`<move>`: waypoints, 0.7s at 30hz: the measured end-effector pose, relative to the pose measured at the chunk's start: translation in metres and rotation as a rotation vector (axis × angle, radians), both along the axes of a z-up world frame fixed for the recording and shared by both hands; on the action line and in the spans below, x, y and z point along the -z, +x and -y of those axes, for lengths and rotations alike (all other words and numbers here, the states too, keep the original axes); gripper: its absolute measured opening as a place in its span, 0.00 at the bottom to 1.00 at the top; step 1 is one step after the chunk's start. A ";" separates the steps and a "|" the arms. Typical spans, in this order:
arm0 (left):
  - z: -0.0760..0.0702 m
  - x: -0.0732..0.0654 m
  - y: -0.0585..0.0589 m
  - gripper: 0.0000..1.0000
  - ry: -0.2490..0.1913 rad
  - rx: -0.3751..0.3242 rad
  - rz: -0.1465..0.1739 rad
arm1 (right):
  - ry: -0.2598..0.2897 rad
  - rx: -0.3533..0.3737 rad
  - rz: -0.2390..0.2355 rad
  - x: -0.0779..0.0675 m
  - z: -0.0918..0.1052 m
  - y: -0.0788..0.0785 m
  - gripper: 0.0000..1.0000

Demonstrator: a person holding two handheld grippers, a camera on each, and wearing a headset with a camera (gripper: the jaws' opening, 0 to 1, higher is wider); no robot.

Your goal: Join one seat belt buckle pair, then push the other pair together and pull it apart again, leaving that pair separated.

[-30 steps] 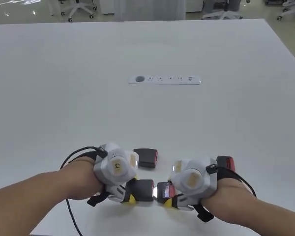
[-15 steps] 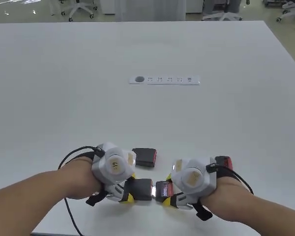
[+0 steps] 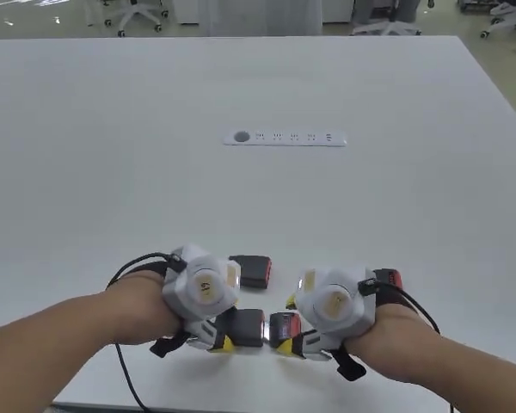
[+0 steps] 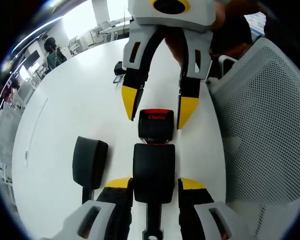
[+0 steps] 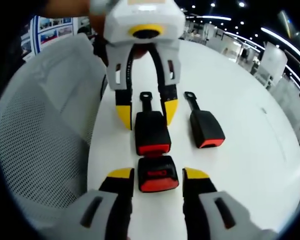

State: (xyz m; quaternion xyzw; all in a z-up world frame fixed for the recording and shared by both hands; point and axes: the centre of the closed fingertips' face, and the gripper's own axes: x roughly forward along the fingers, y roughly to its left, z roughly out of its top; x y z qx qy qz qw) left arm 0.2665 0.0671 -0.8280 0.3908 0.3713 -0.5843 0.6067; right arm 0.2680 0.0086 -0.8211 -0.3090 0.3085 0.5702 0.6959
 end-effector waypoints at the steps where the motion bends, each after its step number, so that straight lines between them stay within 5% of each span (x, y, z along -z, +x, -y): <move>1: 0.000 -0.003 0.001 0.35 0.001 -0.003 0.002 | 0.002 -0.001 0.003 -0.002 0.000 0.000 0.39; 7: -0.002 -0.017 0.018 0.43 -0.028 -0.047 0.030 | 0.028 0.000 0.020 -0.016 0.002 0.005 0.40; 10: -0.002 -0.022 0.028 0.39 -0.046 -0.074 0.042 | 0.024 0.011 0.026 -0.016 0.012 0.010 0.40; 21: 0.004 -0.026 0.072 0.43 -0.063 -0.099 0.084 | -0.024 0.096 0.056 -0.012 0.078 0.047 0.42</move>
